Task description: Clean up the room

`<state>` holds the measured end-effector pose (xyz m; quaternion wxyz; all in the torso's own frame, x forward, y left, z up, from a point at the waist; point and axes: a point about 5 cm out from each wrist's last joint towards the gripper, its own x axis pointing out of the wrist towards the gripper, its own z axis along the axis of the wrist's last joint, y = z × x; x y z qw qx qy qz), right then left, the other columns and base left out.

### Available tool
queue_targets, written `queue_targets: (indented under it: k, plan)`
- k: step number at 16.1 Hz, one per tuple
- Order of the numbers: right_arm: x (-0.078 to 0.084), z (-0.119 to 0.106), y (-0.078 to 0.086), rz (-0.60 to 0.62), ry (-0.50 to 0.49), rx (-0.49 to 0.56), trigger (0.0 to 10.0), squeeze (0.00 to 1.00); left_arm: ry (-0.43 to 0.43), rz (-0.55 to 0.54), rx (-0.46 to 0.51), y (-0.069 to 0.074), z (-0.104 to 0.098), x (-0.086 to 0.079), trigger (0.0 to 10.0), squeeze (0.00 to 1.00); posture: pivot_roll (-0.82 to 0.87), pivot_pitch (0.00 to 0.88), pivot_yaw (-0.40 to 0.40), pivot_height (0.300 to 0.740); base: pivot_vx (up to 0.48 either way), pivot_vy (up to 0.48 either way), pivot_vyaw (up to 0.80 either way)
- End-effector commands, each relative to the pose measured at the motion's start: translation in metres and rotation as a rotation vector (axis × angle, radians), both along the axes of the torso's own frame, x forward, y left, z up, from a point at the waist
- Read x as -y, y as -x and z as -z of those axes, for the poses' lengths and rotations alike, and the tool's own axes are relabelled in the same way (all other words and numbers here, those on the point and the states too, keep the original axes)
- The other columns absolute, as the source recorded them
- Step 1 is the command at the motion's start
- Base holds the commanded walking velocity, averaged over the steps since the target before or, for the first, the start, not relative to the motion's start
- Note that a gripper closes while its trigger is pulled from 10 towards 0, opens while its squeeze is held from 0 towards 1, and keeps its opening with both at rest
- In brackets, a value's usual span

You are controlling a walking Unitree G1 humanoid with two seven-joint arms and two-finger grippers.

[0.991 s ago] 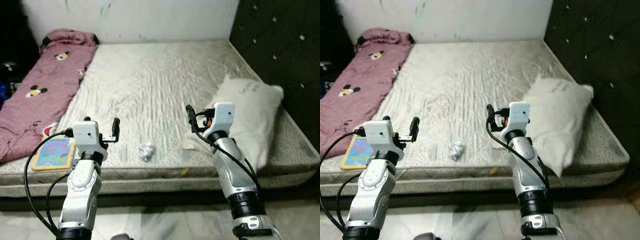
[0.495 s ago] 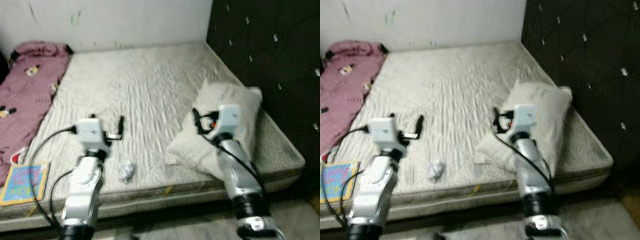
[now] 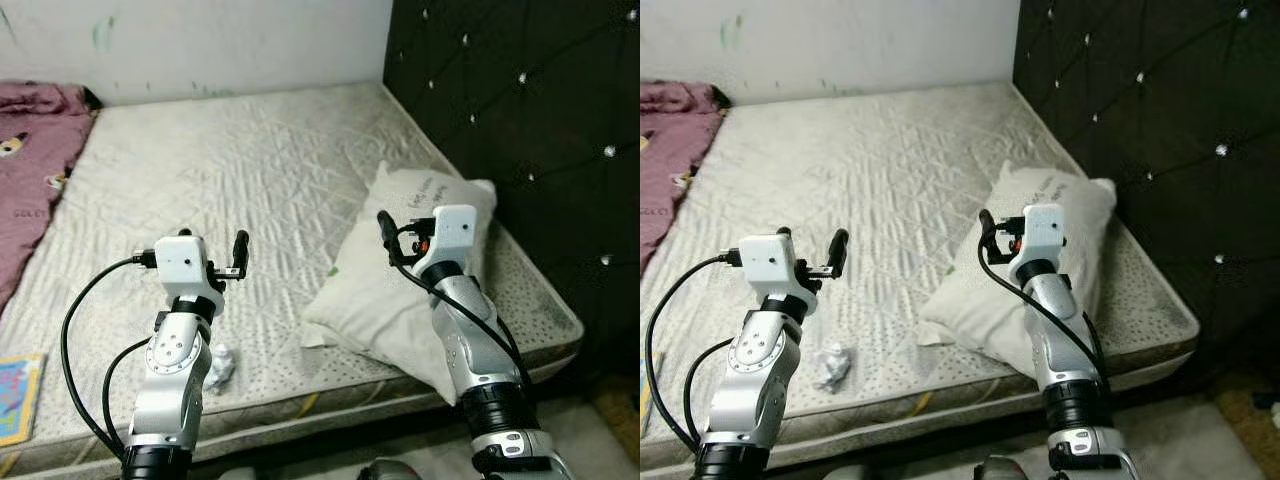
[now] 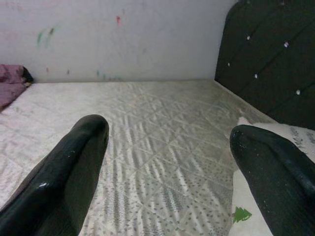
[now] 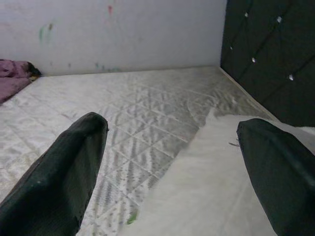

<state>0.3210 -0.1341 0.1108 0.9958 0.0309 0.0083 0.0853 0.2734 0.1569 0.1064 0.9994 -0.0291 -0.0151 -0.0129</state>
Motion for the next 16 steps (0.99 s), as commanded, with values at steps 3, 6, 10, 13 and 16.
queue_targets:
  k: [3, 6, 10, 13, 16]
  plan:
    - [-0.0104, -0.0034, -0.0008, -0.032, -0.005, 0.013, 10.0, 0.00, 0.011, -0.034, -0.017, 0.0006, 0.0023, -0.0100, 10.0, 0.00, -0.06, 0.000, -0.005, 0.740, 0.000, 0.480, 0.00]
    - [-0.0123, -0.0041, -0.0014, -0.039, -0.003, 0.017, 10.0, 0.00, 0.022, -0.029, -0.013, 0.0001, 0.0017, -0.0097, 10.0, 0.00, -0.06, 0.000, -0.006, 0.740, 0.000, 0.480, 0.79]
    - [-0.0123, -0.0023, -0.0018, -0.042, 0.001, 0.007, 10.0, 0.00, 0.022, -0.029, -0.013, 0.0000, 0.0022, -0.0096, 10.0, 0.00, -0.06, 0.000, -0.007, 0.740, 0.000, 0.480, 0.00]
    - [-0.0150, -0.0019, -0.0020, -0.049, -0.001, 0.007, 10.0, 0.00, 0.017, -0.028, -0.010, 0.0006, 0.0029, -0.0096, 10.0, 0.00, -0.05, 0.000, -0.004, 0.740, 0.000, 0.480, 0.00]
    - [-0.0149, -0.0030, -0.0043, -0.042, -0.011, 0.009, 10.0, 0.00, -0.030, -0.073, -0.061, -0.0016, 0.0085, -0.0125, 10.0, 0.00, -0.06, 0.000, 0.002, 0.740, 0.000, 0.000, 0.00]
